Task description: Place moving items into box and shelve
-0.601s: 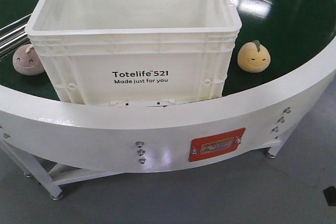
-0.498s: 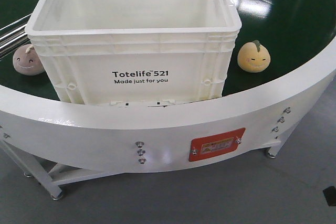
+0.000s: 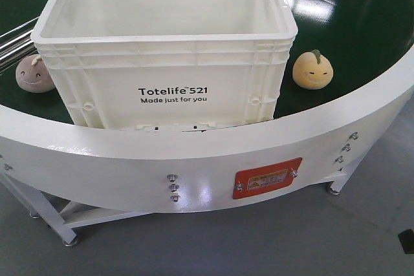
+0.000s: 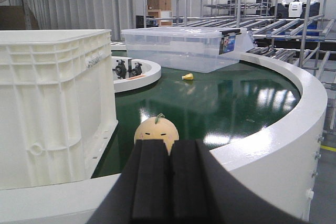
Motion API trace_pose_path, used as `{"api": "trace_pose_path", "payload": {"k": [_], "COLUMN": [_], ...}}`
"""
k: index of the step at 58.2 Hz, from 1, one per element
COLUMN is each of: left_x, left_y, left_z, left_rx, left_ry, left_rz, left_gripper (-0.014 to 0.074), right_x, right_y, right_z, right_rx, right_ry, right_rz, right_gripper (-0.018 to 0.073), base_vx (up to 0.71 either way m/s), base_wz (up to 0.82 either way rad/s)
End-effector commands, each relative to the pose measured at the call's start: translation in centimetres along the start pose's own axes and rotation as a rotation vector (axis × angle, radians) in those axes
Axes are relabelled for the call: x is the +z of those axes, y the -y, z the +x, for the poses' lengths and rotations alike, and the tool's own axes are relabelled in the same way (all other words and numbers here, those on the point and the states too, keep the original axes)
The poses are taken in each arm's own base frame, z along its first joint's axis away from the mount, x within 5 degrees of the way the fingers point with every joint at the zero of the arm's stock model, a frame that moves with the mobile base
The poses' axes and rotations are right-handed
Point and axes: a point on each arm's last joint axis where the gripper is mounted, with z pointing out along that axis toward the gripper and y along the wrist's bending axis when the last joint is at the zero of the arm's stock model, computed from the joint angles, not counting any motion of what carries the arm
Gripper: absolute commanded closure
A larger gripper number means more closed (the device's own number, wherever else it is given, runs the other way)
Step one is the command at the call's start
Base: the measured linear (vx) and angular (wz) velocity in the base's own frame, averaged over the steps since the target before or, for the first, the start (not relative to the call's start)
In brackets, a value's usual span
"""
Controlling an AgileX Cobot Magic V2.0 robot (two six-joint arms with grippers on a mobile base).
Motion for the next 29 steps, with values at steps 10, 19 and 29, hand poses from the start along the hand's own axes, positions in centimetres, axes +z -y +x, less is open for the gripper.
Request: {"api": "trace_pose_path", "payload": {"k": [10,19,29], "left_x": [-0.1,-1.3,-3.4], "left_y": [0.0,-0.2,-0.5], "left_z": [-0.9,-5.6,-11.8], "left_rx": [-0.021,-0.023,-0.024], "left_ry": [0.117,0.25,0.337], "left_rz": [0.004,-0.001,-0.007], "left_gripper": [0.061,0.061,0.061], "right_x": [-0.2,-0.9,-1.3], "right_y": [0.1,0.5,1.1], "right_z": [-1.6,-5.0,-10.1], "right_rx": [0.04,0.056,0.053], "right_ry": [0.127,0.154,0.151], "right_rz": [0.004,0.013,0.022], "right_gripper": [0.0575,0.0575,0.0575], "base_vx": [0.0,0.0,0.0], "base_wz": [0.0,0.0,0.0]}}
